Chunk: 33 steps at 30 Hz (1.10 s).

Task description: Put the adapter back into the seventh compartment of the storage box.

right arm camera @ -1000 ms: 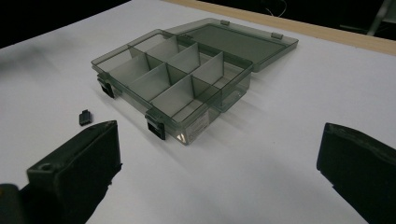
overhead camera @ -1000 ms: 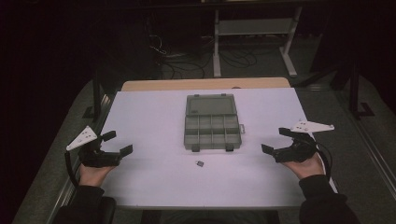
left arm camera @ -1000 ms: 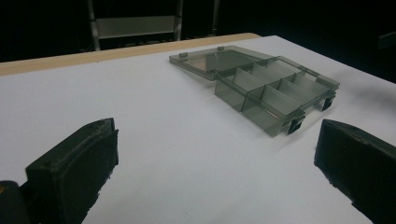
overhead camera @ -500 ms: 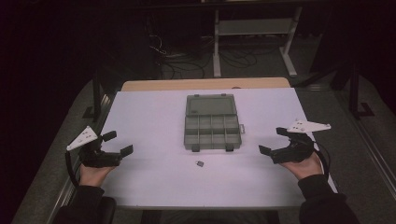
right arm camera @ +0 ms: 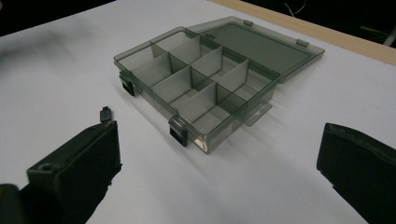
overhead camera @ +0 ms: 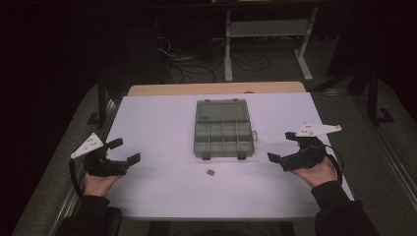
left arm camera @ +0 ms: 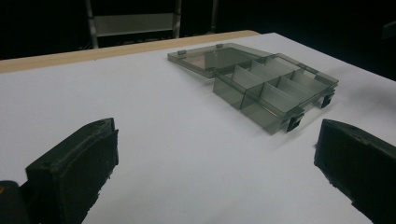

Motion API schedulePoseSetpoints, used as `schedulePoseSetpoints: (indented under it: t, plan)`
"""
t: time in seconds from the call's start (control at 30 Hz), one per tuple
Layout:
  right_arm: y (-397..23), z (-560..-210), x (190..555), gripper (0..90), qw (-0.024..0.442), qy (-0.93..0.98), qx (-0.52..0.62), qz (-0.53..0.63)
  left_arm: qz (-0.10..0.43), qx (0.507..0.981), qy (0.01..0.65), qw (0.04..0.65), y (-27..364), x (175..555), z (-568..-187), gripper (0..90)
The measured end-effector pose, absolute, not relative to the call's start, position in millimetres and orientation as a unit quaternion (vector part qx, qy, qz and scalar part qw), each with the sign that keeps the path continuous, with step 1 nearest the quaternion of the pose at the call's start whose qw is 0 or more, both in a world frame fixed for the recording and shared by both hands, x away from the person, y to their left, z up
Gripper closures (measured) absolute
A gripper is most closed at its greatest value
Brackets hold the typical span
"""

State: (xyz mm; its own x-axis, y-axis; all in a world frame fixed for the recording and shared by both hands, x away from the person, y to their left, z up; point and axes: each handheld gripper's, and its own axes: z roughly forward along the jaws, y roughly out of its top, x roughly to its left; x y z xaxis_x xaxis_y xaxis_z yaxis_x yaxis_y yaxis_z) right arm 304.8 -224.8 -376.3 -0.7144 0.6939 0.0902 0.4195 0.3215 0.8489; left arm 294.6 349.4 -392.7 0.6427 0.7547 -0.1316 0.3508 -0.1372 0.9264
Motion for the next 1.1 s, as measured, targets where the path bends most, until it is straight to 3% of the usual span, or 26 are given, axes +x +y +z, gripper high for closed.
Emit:
schedulePoseSetpoints:
  t: [1.1]
  plan:
    - [-160.5, -353.3, 321.5, 0.0, 0.11, 0.851, 0.272, 0.435, 0.188, 0.731, 0.377, 0.537, 348.9, 294.8, -392.9, 0.0]
